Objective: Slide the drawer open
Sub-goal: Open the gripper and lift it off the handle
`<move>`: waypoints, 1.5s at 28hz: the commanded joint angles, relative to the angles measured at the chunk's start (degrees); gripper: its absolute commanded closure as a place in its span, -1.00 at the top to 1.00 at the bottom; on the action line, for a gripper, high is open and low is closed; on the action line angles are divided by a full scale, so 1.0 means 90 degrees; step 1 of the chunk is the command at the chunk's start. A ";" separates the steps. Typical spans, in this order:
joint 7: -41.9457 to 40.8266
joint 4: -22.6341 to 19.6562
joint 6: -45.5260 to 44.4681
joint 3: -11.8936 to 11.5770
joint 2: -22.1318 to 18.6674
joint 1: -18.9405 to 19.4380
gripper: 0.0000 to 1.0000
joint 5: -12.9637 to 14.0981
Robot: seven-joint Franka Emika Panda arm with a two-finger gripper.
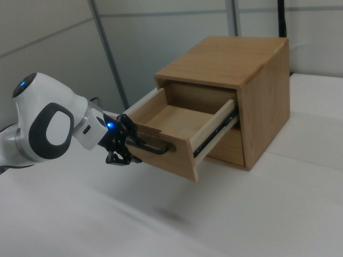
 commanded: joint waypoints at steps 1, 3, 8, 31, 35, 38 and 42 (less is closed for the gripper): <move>-0.0301 -0.0197 -0.0225 -0.0054 -0.0286 0.0123 1.00 0.0132; -0.0330 -0.0178 -0.0225 -0.0063 -0.0266 0.0123 1.00 0.0132; -0.0477 -0.0071 -0.0216 -0.0073 -0.0256 0.0123 1.00 0.0132; -0.5318 0.1081 -0.2412 -0.0063 -0.0090 0.0113 1.00 0.2348; -0.6411 0.1472 -0.3192 -0.0063 0.0017 0.0093 1.00 0.2378; -0.7476 0.1843 -0.4012 -0.0063 0.0066 0.0084 1.00 0.2456; -0.8685 0.2126 -0.4773 -0.0063 0.0163 0.0074 1.00 0.2427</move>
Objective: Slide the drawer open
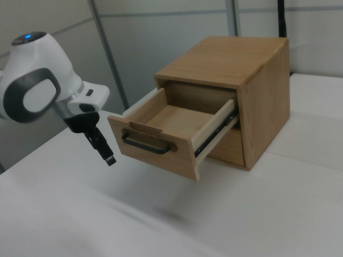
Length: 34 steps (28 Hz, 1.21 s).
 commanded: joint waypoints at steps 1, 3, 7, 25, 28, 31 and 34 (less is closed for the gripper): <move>-0.1541 0.0582 -0.0981 -0.0063 0.0294 0.0057 1.00 0.0086; -0.1902 0.0699 -0.1235 -0.0073 0.0324 0.0019 1.00 0.0038; -0.2684 0.0914 -0.1549 -0.0073 0.0422 -0.0167 1.00 -0.0089; -0.2939 0.1520 -0.1549 -0.0073 0.1017 -0.0489 1.00 -0.0431; -0.2939 0.1559 -0.1539 -0.0073 0.1066 -0.0490 1.00 -0.0490; -0.2939 0.1637 -0.1539 -0.0073 0.1125 -0.0490 1.00 -0.0490; -0.2939 0.1637 -0.1549 -0.0083 0.1125 -0.0499 1.00 -0.0490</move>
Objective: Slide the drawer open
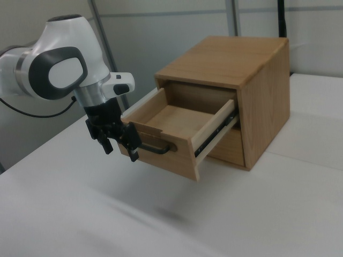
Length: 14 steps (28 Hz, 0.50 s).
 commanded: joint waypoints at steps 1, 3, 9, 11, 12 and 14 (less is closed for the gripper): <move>-0.0145 0.0255 -0.0224 -0.0004 0.0129 -0.0038 1.00 -0.0061; -0.0155 0.0255 -0.0224 -0.0004 0.0139 -0.0038 1.00 -0.0071; -0.0262 0.0274 -0.0214 -0.0014 0.0159 -0.0048 1.00 -0.0119; -0.0262 0.0284 -0.0214 -0.0014 0.0198 -0.0048 1.00 -0.0120; -0.0262 0.0284 -0.0214 -0.0014 0.0207 -0.0048 1.00 -0.0120; -0.0262 0.0333 -0.0214 -0.0014 0.0217 -0.0048 1.00 -0.0120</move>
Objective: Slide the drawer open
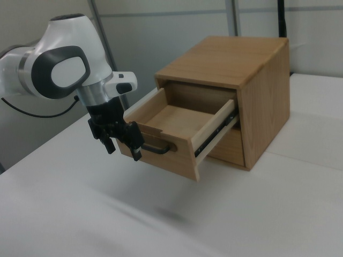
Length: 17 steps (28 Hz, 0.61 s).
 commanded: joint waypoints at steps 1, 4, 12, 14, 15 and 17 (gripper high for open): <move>-0.0146 0.0314 -0.0214 -0.0014 0.0155 -0.0008 1.00 -0.0073; -0.0137 0.0334 -0.0214 -0.0023 0.0165 0.0002 1.00 -0.0073; -0.0107 0.0421 -0.0224 -0.0033 0.0223 0.0002 1.00 -0.0063; -0.0088 0.0509 -0.0234 -0.0033 0.0291 0.0002 1.00 -0.0054; -0.0078 0.0529 -0.0234 -0.0033 0.0340 0.0002 1.00 -0.0054; -0.0068 0.0607 -0.0234 -0.0033 0.0389 0.0002 1.00 -0.0054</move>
